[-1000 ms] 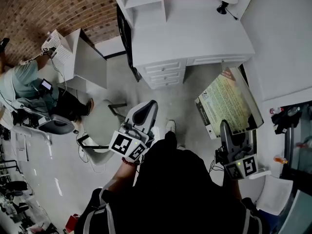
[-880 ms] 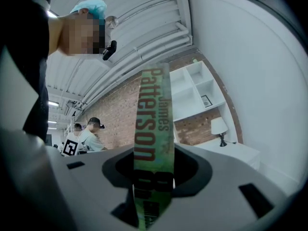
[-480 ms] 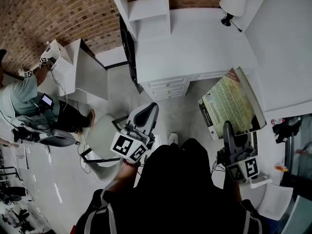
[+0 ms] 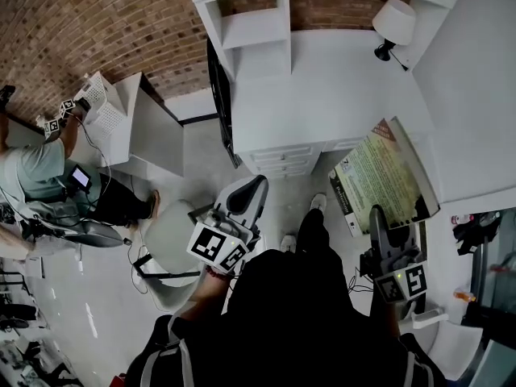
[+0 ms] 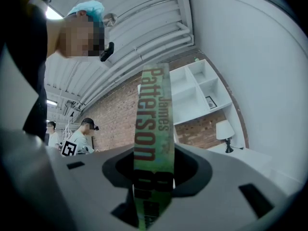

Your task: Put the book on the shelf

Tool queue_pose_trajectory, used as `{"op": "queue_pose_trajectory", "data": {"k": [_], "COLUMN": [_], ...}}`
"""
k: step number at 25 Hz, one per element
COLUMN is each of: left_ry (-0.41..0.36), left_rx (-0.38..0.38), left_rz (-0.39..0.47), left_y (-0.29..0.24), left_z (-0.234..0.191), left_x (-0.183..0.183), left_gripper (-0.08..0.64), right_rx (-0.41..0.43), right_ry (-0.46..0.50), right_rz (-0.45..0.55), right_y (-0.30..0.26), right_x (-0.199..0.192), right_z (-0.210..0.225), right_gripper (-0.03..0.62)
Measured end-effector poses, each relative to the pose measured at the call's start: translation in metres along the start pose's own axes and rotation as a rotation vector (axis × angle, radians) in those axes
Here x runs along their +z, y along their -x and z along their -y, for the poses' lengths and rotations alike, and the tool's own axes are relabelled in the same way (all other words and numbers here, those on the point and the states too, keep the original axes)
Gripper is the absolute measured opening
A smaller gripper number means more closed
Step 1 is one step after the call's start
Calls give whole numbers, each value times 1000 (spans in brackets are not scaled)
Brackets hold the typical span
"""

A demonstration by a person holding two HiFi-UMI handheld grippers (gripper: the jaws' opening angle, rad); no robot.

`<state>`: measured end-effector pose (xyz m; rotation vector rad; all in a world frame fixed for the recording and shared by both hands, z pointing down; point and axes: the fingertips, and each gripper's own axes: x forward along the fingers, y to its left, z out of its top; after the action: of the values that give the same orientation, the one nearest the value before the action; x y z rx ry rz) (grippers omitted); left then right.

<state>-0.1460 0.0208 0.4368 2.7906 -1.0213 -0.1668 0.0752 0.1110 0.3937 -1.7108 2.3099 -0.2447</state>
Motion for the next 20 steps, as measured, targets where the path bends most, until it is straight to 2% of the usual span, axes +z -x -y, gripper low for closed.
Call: {"op": "queue_pose_trajectory", "data": {"k": [8, 12, 20], "left_ry": [-39, -34, -43], "left_rx": [-15, 3, 25], "left_rz": [-11, -17, -20], "left_y": [-34, -69, -135], "left_z": [-8, -20, -48], "left_x": [7, 6, 11], "left_gripper": [20, 20, 20], "right_rx": [33, 48, 83], "right_ry": [3, 29, 21], "right_rz": [28, -49, -47], "right_y": [-26, -48, -107], "right_x": [8, -5, 8], "right_z": [16, 50, 98], "right_gripper": [165, 165, 166]}}
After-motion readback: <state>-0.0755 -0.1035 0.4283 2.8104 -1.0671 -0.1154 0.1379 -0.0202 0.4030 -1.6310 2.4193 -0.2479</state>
